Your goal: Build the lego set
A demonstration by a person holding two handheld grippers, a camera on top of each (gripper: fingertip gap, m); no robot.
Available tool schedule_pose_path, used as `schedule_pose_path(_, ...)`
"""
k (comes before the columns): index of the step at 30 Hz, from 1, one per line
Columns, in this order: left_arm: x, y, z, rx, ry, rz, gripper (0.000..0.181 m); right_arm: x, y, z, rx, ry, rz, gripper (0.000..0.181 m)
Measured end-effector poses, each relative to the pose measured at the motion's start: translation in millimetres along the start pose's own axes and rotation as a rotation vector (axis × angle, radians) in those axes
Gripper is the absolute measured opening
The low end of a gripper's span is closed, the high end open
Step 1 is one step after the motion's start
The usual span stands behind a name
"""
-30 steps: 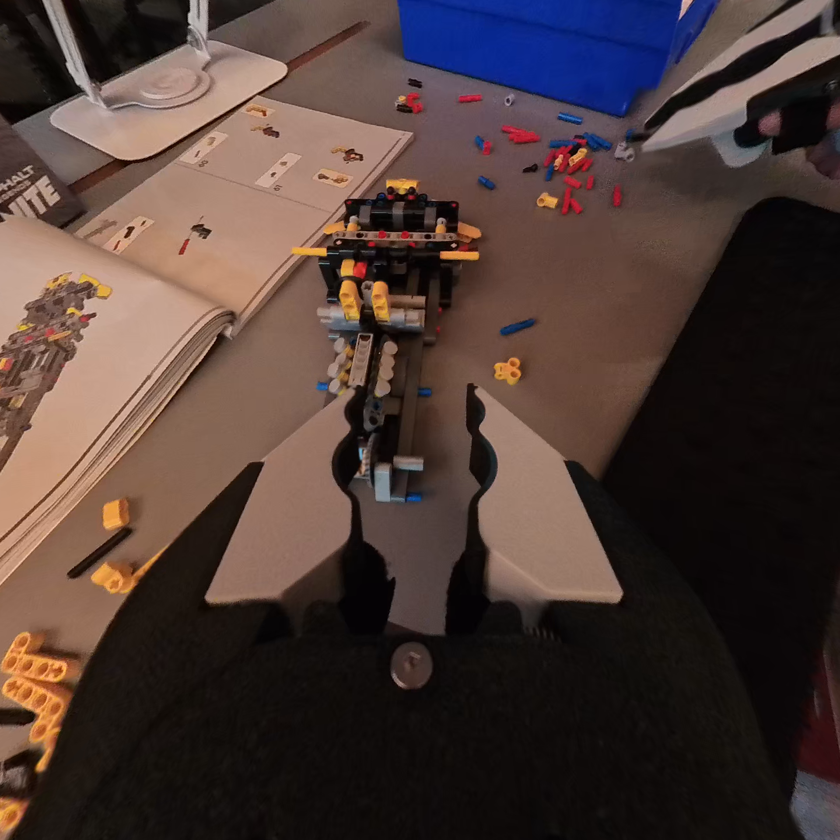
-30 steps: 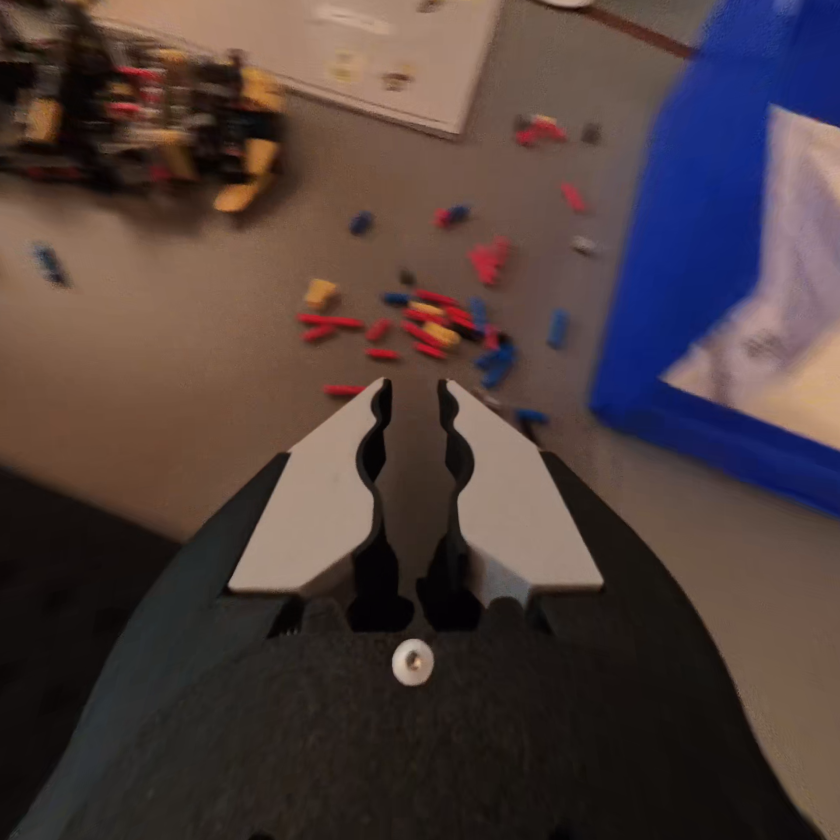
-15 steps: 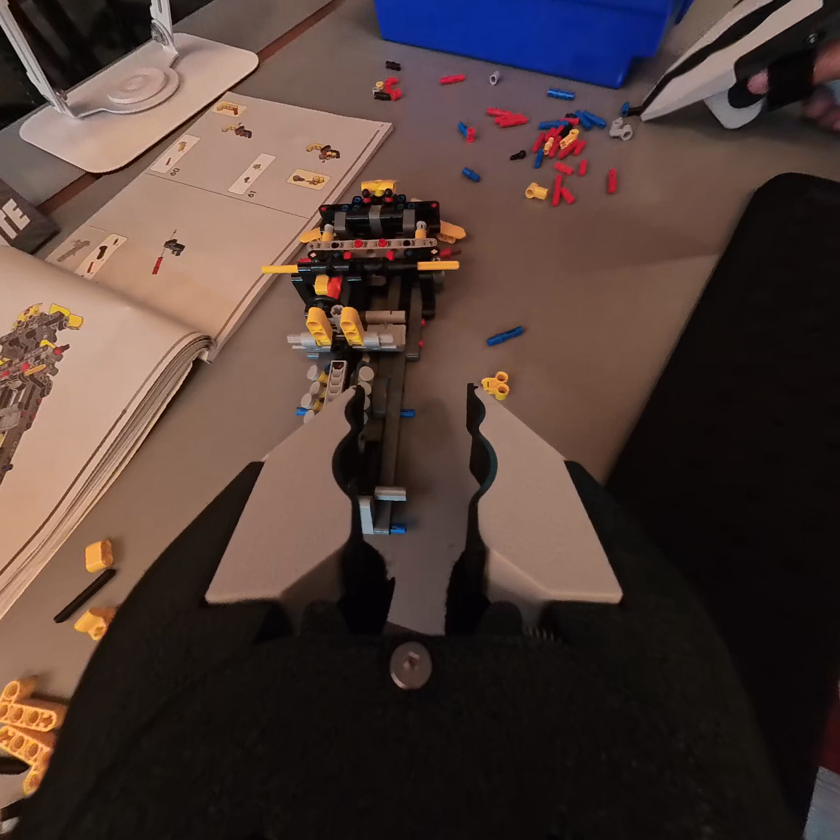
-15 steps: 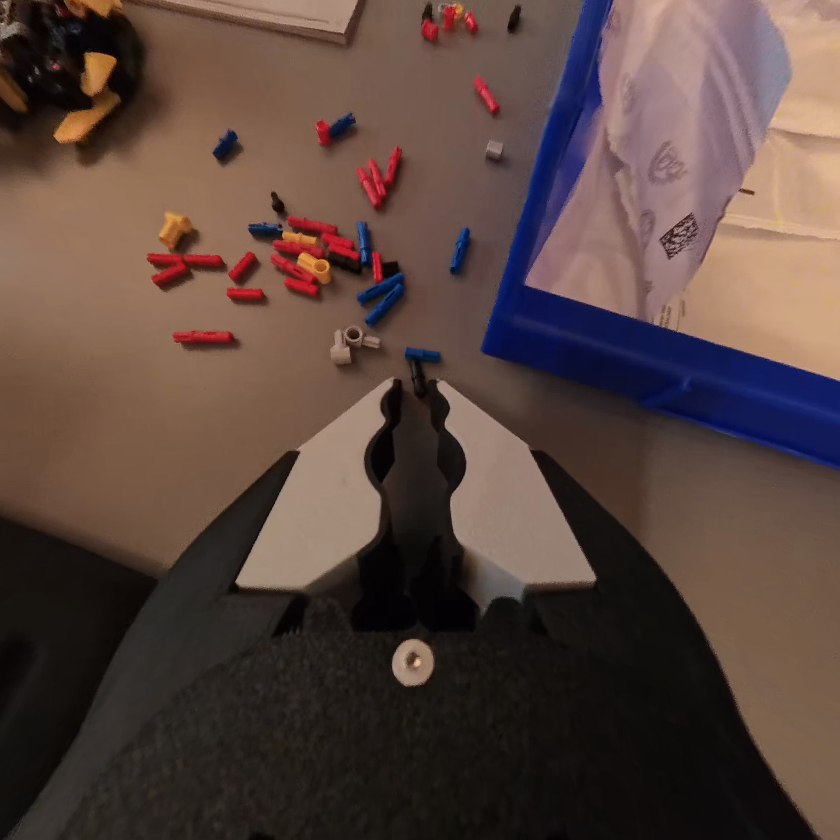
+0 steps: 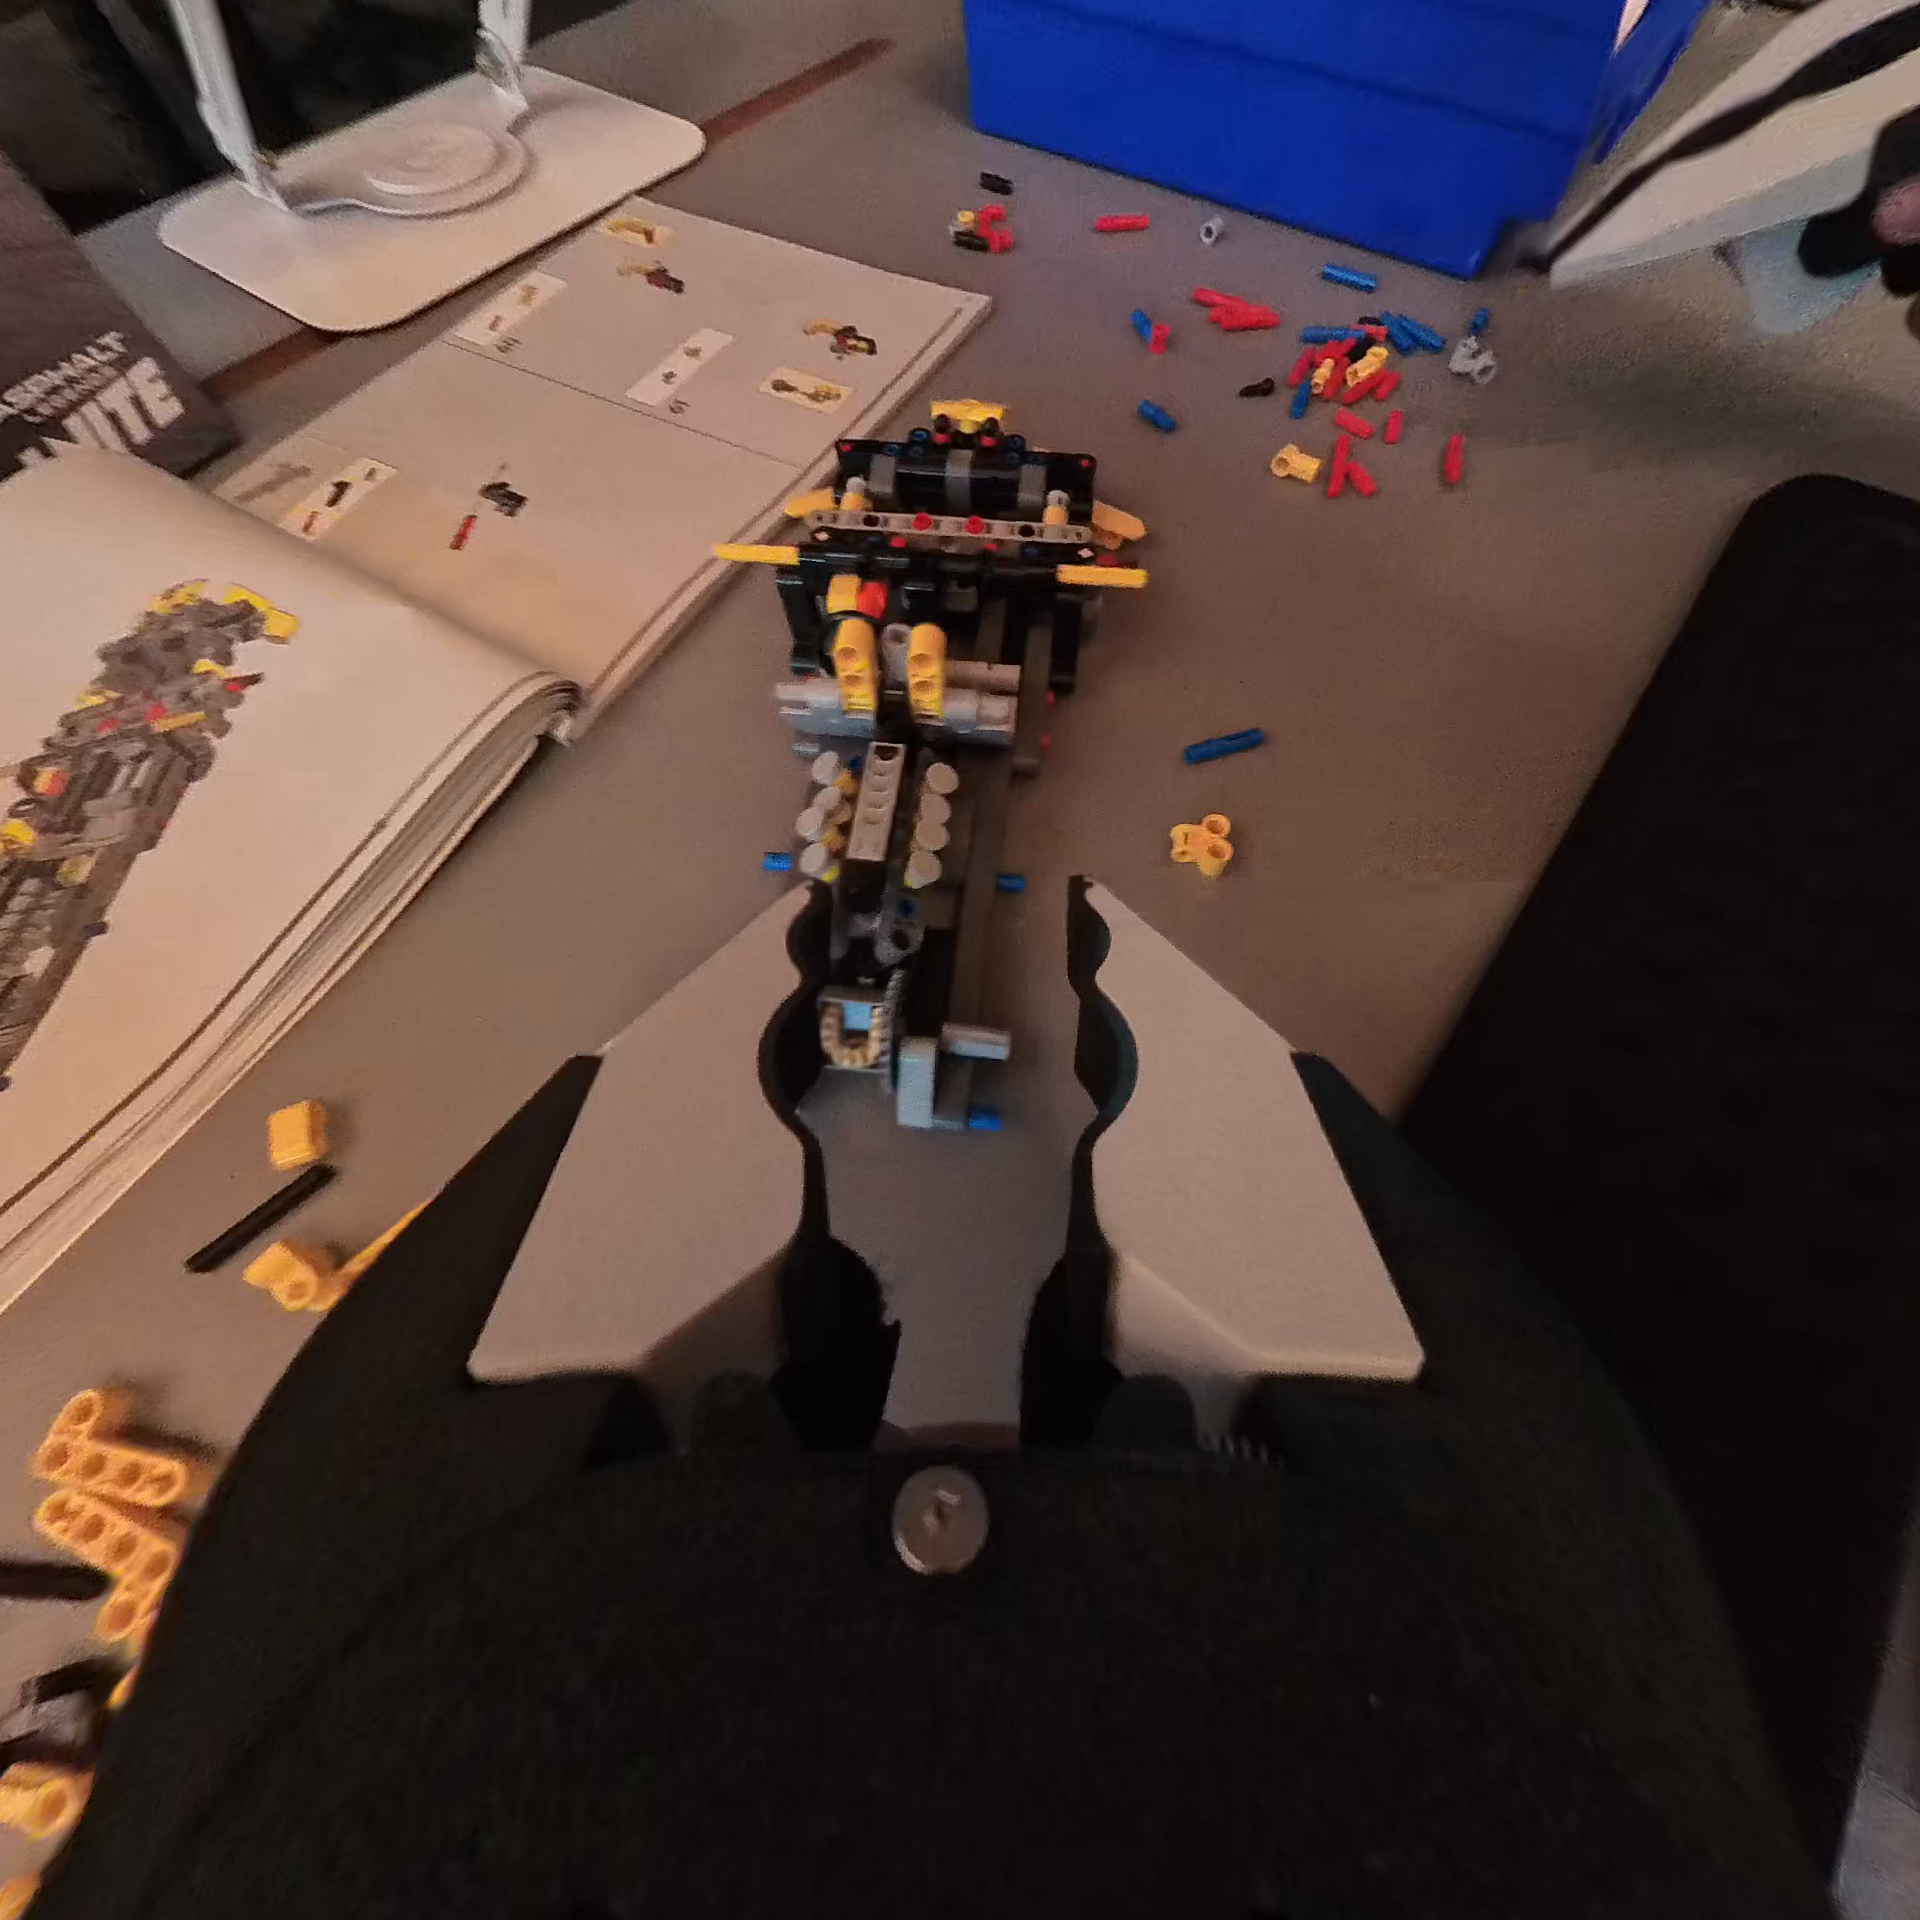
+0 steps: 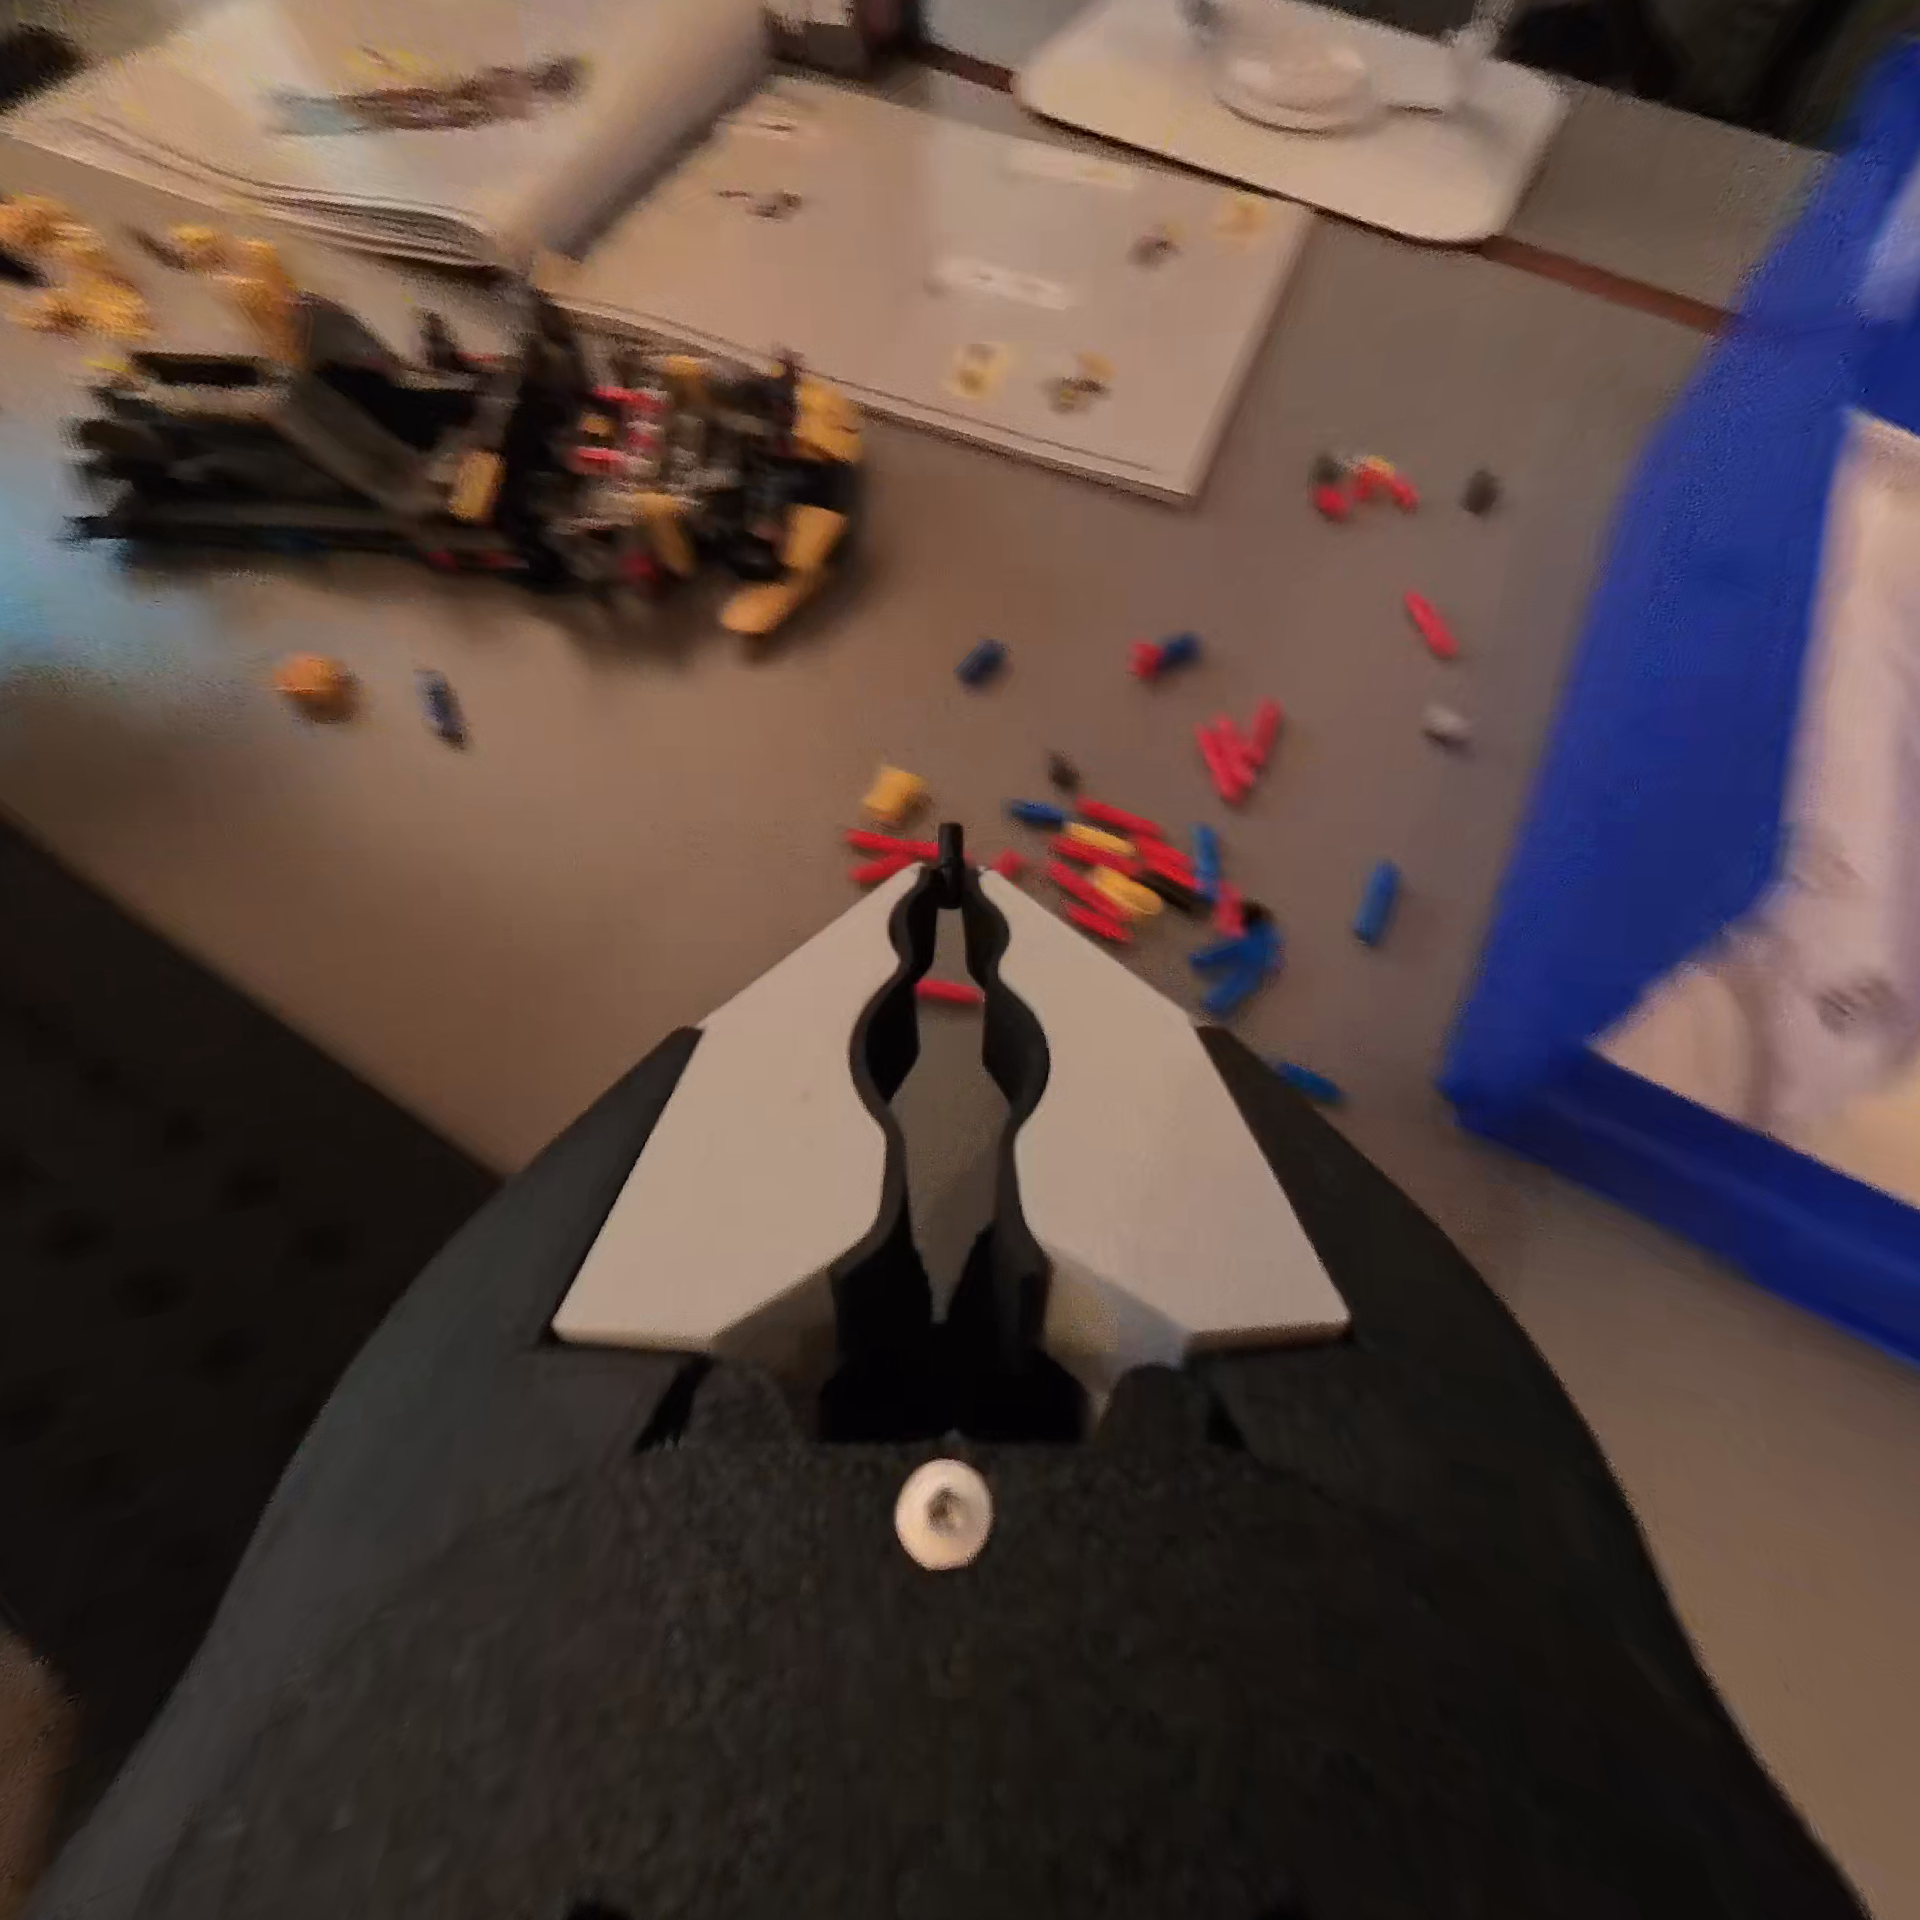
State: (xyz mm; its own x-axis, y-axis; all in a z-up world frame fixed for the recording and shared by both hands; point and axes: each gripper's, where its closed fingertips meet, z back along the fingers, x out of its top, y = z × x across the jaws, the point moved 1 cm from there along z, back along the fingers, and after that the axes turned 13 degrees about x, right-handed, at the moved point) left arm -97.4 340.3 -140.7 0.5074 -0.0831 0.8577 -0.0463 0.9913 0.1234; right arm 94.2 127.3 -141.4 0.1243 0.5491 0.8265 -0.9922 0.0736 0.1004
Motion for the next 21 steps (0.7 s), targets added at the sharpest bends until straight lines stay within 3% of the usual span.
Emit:
schedule_pose_path(5, 4, 18, 16, -0.005, -0.094, 0.043, 0.047, 15, 76, -58, 0.219, 0.079, 0.123, 0.004)
schedule_pose_path(8, -7, 20, 24, 0.017, -0.088, -0.09, 0.048, 13, 105, -87, 0.288, 0.15, 0.181, 0.004)
schedule_pose_path(11, -16, 24, 28, 0.04, -0.08, -0.101, 0.048, 13, 134, -103, 0.396, 0.178, 0.213, 0.004)
schedule_pose_path(15, -21, 28, 29, 0.042, -0.088, -0.052, 0.045, 1, 151, -117, 0.441, 0.267, 0.263, 0.004)
schedule_pose_path(21, -23, 23, 26, 0.043, -0.083, -0.074, 0.041, -4, 146, -122, 0.395, 0.318, 0.281, 0.004)
